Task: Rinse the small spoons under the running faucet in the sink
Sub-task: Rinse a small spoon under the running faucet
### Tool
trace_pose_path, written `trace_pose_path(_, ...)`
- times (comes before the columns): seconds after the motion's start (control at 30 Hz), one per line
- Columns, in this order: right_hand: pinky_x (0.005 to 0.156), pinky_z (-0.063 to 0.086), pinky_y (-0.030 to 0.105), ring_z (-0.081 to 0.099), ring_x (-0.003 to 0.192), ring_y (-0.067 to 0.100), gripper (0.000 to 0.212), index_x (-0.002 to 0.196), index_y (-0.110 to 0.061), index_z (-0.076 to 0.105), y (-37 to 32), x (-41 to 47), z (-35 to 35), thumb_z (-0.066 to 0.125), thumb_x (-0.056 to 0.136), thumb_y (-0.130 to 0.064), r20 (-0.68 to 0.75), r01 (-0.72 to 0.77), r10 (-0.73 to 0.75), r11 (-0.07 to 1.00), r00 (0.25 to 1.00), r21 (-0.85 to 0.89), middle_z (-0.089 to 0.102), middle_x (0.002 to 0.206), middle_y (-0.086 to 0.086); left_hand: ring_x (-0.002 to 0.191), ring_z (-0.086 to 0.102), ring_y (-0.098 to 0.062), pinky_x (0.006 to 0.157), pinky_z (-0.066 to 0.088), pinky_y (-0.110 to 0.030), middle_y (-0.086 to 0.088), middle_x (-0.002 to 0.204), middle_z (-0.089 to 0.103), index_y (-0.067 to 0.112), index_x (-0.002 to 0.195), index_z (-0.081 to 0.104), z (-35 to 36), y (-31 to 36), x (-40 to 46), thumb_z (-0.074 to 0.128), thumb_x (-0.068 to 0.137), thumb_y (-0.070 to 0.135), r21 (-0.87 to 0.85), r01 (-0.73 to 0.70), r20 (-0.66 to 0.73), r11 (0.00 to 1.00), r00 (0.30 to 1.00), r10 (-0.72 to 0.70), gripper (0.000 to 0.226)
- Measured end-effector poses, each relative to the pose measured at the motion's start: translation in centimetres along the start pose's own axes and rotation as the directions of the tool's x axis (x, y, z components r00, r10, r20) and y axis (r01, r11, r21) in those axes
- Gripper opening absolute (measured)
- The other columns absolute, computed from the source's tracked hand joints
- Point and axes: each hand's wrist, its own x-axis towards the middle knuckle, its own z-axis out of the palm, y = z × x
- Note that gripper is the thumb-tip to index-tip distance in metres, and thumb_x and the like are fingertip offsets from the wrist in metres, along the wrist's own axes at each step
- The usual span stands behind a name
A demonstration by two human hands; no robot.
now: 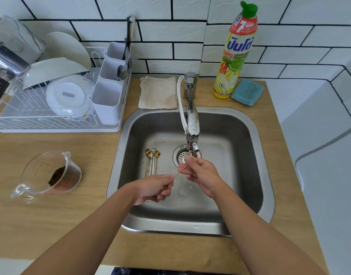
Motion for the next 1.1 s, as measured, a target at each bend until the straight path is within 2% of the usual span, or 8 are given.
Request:
trace_pose_path(0.1, 0.066, 0.056, 0.021, 0.079, 0.094, 0.018, 0.027, 0.107, -0.009, 0.070, 0.0, 0.3, 0.4, 0.054, 0.107, -0.031, -0.059, 0.015, -0.015, 1.000, 0.998, -0.008, 0.082, 0.101, 0.007, 0.052, 0.032, -0.010, 0.055, 0.028, -0.027, 0.003, 0.063, 0.046, 0.016, 0.091, 0.046, 0.6, -0.1, 0.4, 0.031, 0.110, 0.041, 0.099, -0.030, -0.111, 0.995, 0.993, 0.041, 0.034)
trace_pose_path(0.23, 0.070, 0.051, 0.024, 0.078, 0.092, 0.014, 0.012, 0.104, -0.019, 0.067, 0.1, 0.1, 0.7, 0.074, 0.095, -0.022, -0.023, 0.111, -0.117, 0.980, 0.993, -0.168, 0.082, 0.095, 0.003, 0.055, 0.032, -0.011, 0.055, 0.030, -0.026, 0.002, 0.065, 0.049, 0.016, 0.092, 0.046, 0.9, -0.2, 0.6, 0.031, 0.109, 0.044, 0.109, -0.050, -0.127, 0.993, 0.990, 0.064, 0.036)
trace_pose_path(0.33, 0.069, 0.053, 0.025, 0.079, 0.088, 0.016, 0.012, 0.105, -0.015, 0.067, -0.1, 0.1, 1.0, 0.066, 0.100, -0.026, -0.049, 0.131, -0.141, 0.978, 0.989, -0.165, 0.082, 0.094, 0.004, 0.056, 0.032, -0.011, 0.054, 0.030, -0.024, 0.003, 0.062, 0.048, 0.016, 0.090, 0.046, 1.2, -0.1, 0.8, 0.032, 0.109, 0.045, 0.080, -0.075, -0.127, 0.994, 0.988, 0.085, 0.037)
trace_pose_path(0.47, 0.065, 0.057, 0.022, 0.079, 0.096, 0.021, 0.026, 0.124, -0.008, 0.063, -0.8, 0.0, 0.8, 0.049, 0.109, -0.025, -0.015, 0.058, -0.057, 0.995, 0.998, 0.087, 0.080, 0.110, 0.007, 0.050, 0.029, -0.011, 0.053, 0.029, -0.026, 0.003, 0.057, 0.042, 0.015, 0.086, 0.046, 0.8, -0.2, 0.7, 0.036, 0.108, 0.045, -0.056, -0.094, -0.083, 0.994, 0.993, 0.089, 0.038)
trace_pose_path(0.67, 0.063, 0.055, 0.019, 0.078, 0.095, 0.019, 0.023, 0.118, -0.014, 0.066, -0.2, -0.3, 0.1, 0.069, 0.096, -0.006, 0.058, 0.105, -0.115, 0.983, 0.992, 0.150, 0.079, 0.111, 0.005, 0.045, 0.020, -0.011, 0.054, 0.030, -0.027, 0.002, 0.060, 0.044, 0.018, 0.079, 0.055, -0.2, -0.9, -0.1, 0.048, 0.104, 0.041, -0.444, -0.028, 0.090, 0.895, 0.993, 0.075, 0.035)
trace_pose_path(0.83, 0.058, 0.055, 0.021, 0.080, 0.085, 0.023, 0.016, 0.084, -0.017, 0.073, 0.0, 0.1, 0.6, 0.069, 0.099, -0.020, -0.084, 0.183, -0.187, 0.982, 0.979, -0.053, 0.081, 0.087, 0.010, 0.051, 0.028, -0.013, 0.060, 0.033, -0.027, -0.001, 0.072, 0.050, 0.015, 0.092, 0.052, 0.0, -0.8, -0.2, 0.045, 0.105, 0.045, -0.243, -0.053, 0.022, 0.969, 0.998, 0.060, 0.033)
trace_pose_path(0.93, 0.064, 0.057, 0.021, 0.079, 0.090, 0.021, 0.018, 0.098, -0.014, 0.072, 0.0, 0.3, 1.0, 0.058, 0.106, -0.021, -0.078, 0.165, -0.167, 0.986, 0.983, -0.031, 0.082, 0.092, 0.008, 0.047, 0.027, -0.012, 0.058, 0.029, -0.027, 0.000, 0.068, 0.048, 0.014, 0.091, 0.048, 0.0, -0.8, 0.1, 0.042, 0.107, 0.042, -0.256, -0.093, -0.024, 0.962, 0.996, 0.090, 0.033)
trace_pose_path(1.1, 0.066, 0.043, 0.025, 0.076, 0.082, 0.010, 0.010, 0.102, -0.021, 0.071, -0.1, 0.3, 0.8, 0.075, 0.094, -0.023, 0.009, 0.092, -0.092, 0.985, 0.996, -0.149, 0.082, 0.092, 0.000, 0.046, 0.032, -0.010, 0.053, 0.034, -0.022, 0.000, 0.071, 0.052, 0.012, 0.094, 0.050, 0.3, -0.3, 1.0, 0.042, 0.108, 0.039, -0.201, -0.124, -0.054, 0.972, 0.992, 0.115, 0.031)
